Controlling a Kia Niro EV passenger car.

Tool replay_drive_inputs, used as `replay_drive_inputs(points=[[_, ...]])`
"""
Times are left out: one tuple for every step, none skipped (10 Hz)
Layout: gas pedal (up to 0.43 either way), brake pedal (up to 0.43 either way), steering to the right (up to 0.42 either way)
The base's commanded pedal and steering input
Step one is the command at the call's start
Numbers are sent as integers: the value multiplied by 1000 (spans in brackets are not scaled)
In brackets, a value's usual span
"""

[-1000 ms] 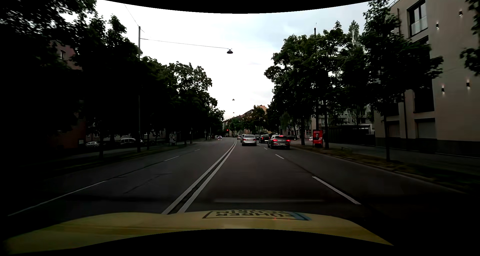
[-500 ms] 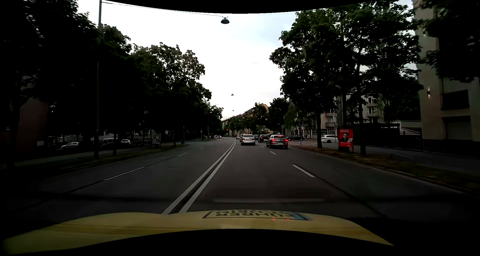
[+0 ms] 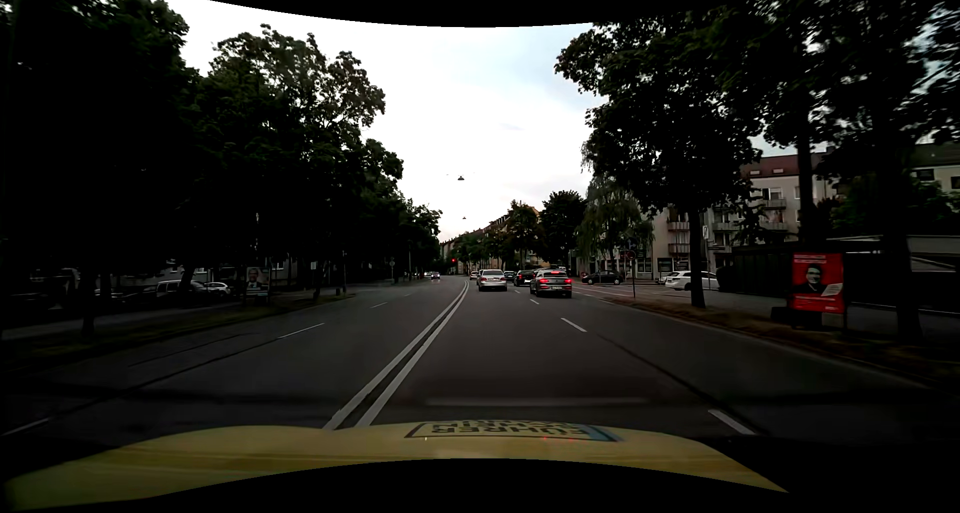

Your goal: Follow the waypoints while adhering to traffic rules and regulations

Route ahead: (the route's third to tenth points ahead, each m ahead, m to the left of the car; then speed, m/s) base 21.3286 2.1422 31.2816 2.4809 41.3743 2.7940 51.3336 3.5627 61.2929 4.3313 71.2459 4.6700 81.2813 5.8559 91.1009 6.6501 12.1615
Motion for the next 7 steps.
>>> replay_drive_inputs(points=[[67, 0, -2], [67, 0, -3], [67, 0, -3], [67, 0, -3], [67, 0, -3], [67, 0, -3], [59, 0, -4]])
